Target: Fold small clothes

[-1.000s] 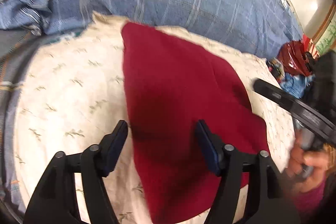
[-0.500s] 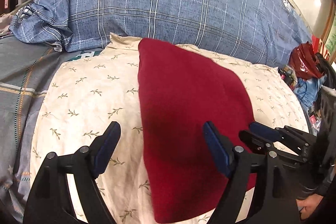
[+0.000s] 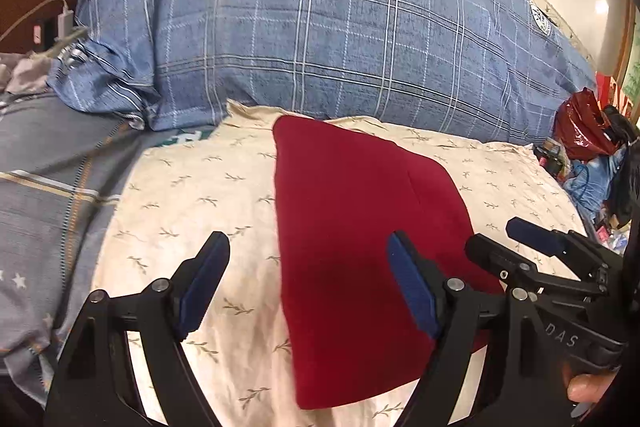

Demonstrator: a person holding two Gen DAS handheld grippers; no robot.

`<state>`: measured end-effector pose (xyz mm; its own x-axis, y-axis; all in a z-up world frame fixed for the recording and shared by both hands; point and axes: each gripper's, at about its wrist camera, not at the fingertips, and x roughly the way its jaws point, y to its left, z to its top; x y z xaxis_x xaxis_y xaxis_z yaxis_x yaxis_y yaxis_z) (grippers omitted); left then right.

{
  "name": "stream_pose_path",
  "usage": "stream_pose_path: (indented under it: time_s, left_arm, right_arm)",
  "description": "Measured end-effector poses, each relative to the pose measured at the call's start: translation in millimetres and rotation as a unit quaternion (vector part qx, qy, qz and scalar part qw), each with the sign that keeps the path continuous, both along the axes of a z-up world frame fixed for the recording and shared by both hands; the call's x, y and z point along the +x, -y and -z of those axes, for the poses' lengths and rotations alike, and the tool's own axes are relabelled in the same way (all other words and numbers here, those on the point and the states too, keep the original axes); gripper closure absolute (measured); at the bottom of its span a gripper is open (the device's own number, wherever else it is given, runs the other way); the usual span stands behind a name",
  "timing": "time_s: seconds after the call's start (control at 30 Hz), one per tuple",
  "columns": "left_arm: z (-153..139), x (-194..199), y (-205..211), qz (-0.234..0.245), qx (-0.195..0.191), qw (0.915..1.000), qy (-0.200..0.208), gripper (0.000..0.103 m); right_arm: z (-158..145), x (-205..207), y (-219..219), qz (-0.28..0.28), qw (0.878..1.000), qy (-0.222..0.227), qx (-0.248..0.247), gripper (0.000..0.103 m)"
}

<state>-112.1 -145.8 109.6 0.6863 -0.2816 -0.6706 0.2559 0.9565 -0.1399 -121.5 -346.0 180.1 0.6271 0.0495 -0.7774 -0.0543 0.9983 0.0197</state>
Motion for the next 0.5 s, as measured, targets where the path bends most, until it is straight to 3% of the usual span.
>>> stream_pose_path:
  time_s: [0.23, 0.5]
  left_arm:
    - [-4.3, -7.7, -8.5, -0.015, 0.005, 0.9998, 0.016, 0.022]
    - [-4.2, -10.7, -9.9, -0.019, 0.017, 0.9995, 0.019, 0.021]
  right_arm:
    - [-2.7, -6.0, 0.2, 0.015, 1.000, 0.006, 0.000, 0.024]
    - [-1.0, -6.5, -4.1, 0.020, 1.000, 0.002, -0.005, 0.021]
